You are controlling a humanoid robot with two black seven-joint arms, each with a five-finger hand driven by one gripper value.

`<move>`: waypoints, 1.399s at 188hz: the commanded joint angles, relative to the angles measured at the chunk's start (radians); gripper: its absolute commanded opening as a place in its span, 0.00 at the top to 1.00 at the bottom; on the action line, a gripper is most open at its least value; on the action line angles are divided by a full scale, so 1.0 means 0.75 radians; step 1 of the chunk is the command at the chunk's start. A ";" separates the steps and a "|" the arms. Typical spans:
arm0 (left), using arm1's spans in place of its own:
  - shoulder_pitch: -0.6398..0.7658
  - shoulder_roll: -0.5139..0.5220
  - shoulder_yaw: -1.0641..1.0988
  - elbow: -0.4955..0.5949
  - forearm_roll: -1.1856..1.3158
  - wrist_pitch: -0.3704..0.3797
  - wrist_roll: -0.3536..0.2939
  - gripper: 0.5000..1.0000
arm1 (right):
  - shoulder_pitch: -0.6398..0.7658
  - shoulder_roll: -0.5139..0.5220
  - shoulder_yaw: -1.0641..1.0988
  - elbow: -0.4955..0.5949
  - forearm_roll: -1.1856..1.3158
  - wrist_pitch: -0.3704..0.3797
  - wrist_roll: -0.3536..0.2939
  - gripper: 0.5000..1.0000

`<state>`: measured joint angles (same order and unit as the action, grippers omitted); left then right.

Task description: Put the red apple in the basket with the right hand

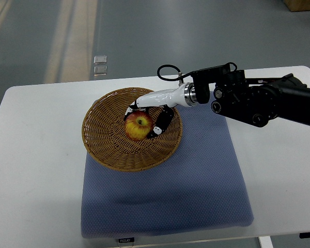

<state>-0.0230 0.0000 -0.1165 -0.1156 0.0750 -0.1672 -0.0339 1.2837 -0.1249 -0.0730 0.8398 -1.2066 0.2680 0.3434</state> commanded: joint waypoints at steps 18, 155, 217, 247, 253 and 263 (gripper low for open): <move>0.000 0.000 -0.002 0.003 0.000 0.000 0.000 0.00 | -0.004 0.130 -0.013 -0.118 -0.003 -0.006 -0.004 0.64; 0.000 0.000 0.006 0.003 0.000 0.000 0.000 0.00 | -0.006 0.034 0.151 -0.132 0.110 -0.053 -0.047 0.20; 0.000 0.000 0.006 -0.003 0.002 0.000 -0.002 0.00 | -0.198 -0.265 0.437 -0.130 0.707 0.031 -0.073 0.20; 0.000 0.000 0.004 -0.007 0.002 0.000 0.000 0.00 | -0.351 -0.277 0.521 -0.142 0.977 -0.106 -0.120 0.20; 0.000 0.000 0.004 -0.007 0.002 0.000 -0.002 0.00 | -0.376 -0.277 0.527 -0.142 1.022 -0.147 -0.124 0.20; 0.000 0.000 0.002 -0.007 0.002 0.000 0.000 0.00 | -0.411 -0.275 0.535 -0.144 1.095 -0.228 -0.129 0.20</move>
<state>-0.0231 0.0000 -0.1135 -0.1203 0.0758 -0.1672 -0.0340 1.0354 -0.3318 0.3082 0.7341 -0.5010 0.2021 0.2588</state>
